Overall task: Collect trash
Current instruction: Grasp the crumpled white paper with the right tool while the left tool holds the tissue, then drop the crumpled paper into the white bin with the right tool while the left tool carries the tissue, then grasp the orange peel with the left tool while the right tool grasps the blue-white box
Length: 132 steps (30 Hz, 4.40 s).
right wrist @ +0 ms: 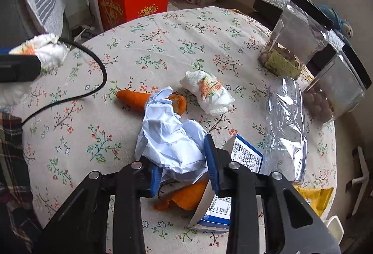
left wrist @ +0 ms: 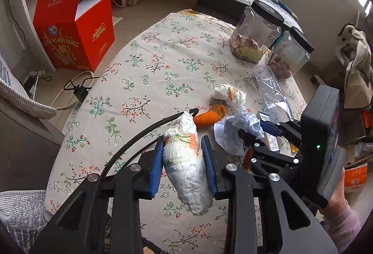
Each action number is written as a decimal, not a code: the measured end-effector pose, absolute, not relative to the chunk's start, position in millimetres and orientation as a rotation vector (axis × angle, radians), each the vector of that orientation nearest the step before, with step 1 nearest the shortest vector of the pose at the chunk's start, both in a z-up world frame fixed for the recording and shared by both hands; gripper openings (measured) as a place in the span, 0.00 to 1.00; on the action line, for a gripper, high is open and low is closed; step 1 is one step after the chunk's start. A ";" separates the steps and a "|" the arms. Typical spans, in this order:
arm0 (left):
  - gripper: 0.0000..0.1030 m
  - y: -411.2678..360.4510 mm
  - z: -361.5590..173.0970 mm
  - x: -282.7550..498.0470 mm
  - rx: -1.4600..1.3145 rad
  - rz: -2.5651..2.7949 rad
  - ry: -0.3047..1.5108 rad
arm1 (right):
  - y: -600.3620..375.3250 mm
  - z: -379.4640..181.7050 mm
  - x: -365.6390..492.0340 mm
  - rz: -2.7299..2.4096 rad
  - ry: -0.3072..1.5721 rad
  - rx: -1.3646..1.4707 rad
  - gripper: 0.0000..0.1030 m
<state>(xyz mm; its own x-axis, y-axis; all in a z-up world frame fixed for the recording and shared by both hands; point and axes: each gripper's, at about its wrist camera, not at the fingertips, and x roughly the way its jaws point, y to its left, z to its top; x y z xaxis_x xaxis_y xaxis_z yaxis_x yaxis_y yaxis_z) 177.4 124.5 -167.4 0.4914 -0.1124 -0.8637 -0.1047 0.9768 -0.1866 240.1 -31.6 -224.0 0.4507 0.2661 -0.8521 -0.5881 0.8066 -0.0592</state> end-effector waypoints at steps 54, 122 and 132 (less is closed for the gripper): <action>0.31 -126.0 -36.6 180.2 -0.135 -0.419 0.728 | -339.2 -68.0 170.6 -0.087 0.554 0.185 0.29; 0.93 -159.2 -106.4 200.1 0.189 0.107 0.632 | -313.0 -105.0 172.5 -0.459 0.669 -0.014 0.93; 0.93 -57.0 -164.1 242.4 0.290 0.241 0.832 | -262.3 -117.2 199.8 -0.331 0.729 -0.074 0.93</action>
